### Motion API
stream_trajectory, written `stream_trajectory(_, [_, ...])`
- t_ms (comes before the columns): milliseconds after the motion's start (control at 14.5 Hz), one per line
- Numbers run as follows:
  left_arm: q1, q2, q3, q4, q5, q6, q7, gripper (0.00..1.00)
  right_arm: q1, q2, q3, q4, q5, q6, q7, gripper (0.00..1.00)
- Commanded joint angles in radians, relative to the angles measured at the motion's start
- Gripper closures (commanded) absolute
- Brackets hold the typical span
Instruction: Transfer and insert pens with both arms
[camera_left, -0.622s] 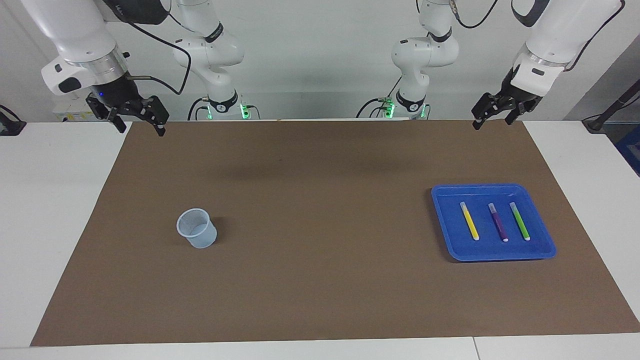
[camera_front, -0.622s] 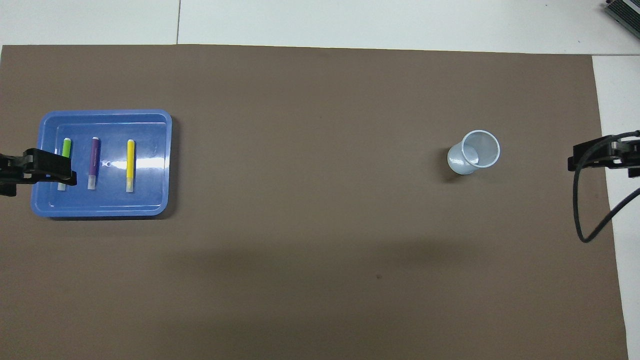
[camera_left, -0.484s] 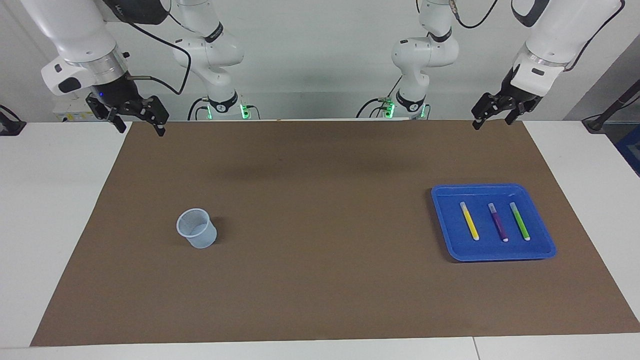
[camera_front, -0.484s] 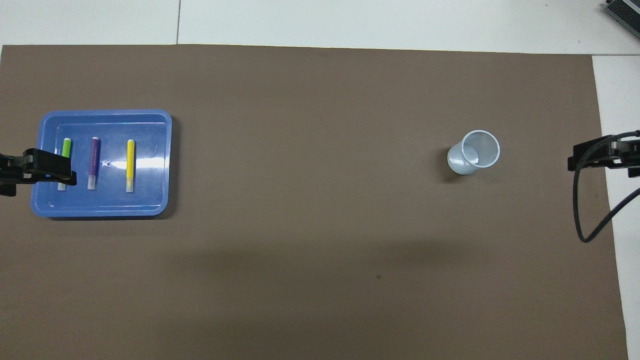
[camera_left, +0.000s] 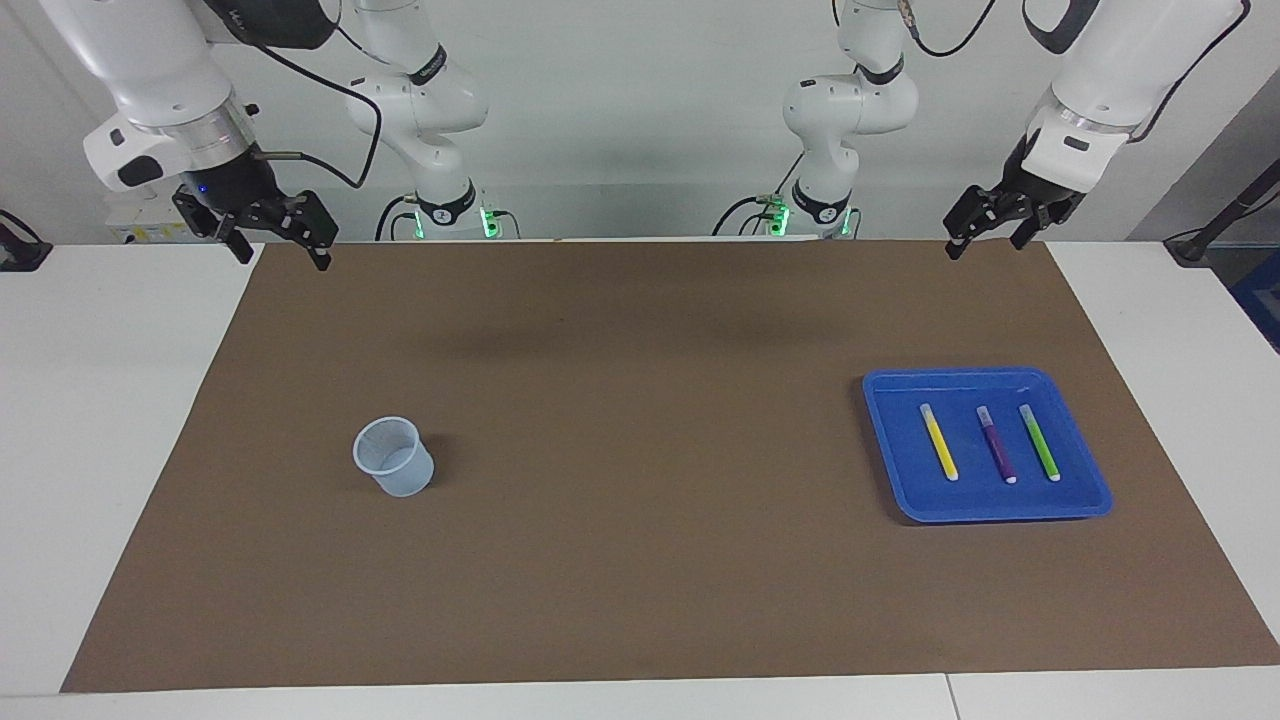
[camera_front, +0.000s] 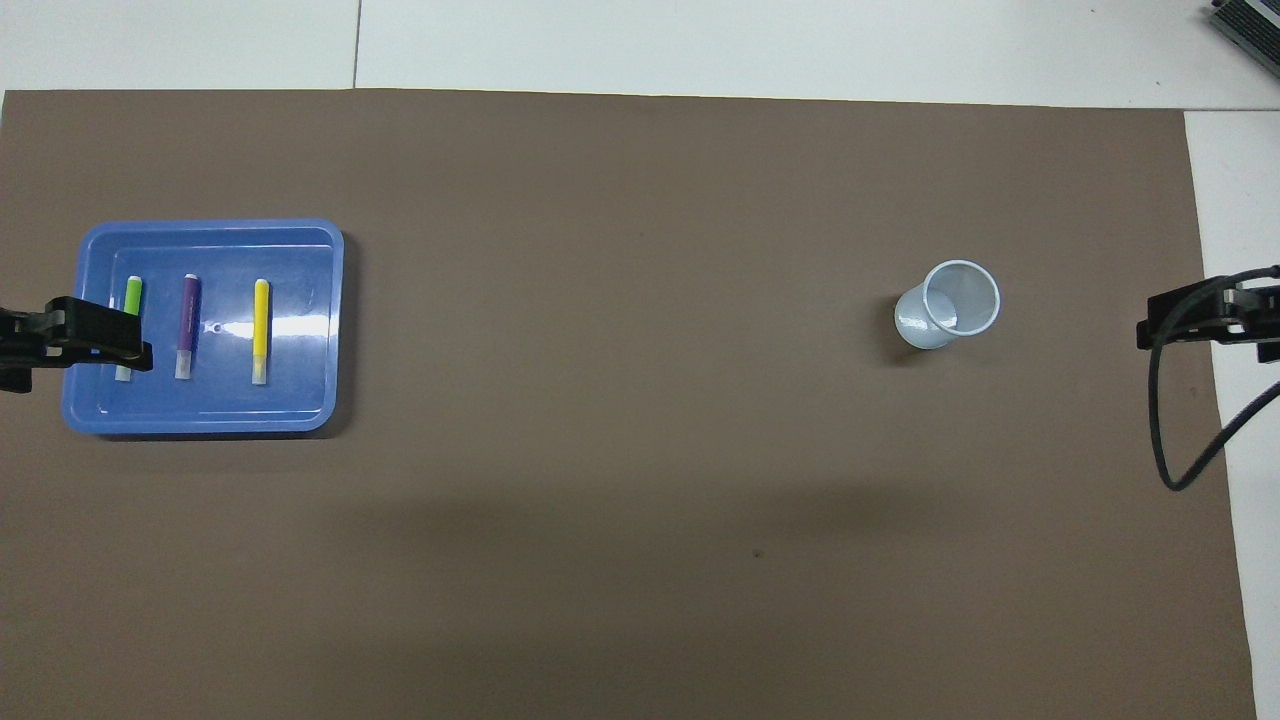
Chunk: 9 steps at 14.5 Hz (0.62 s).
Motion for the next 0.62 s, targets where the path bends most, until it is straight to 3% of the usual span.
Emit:
stream_trajectory(0, [0.007, -0.027, 0.000, -0.032, 0.006, 0.018, -0.001, 0.00, -0.010, -0.008, 0.005, -0.004, 0.020, -0.017, 0.022, 0.00])
stream_trajectory(553, [0.002, -0.027, 0.000, -0.029, 0.006, 0.018, -0.002, 0.00, -0.014, -0.013, 0.004, -0.018, 0.038, -0.036, 0.028, 0.00])
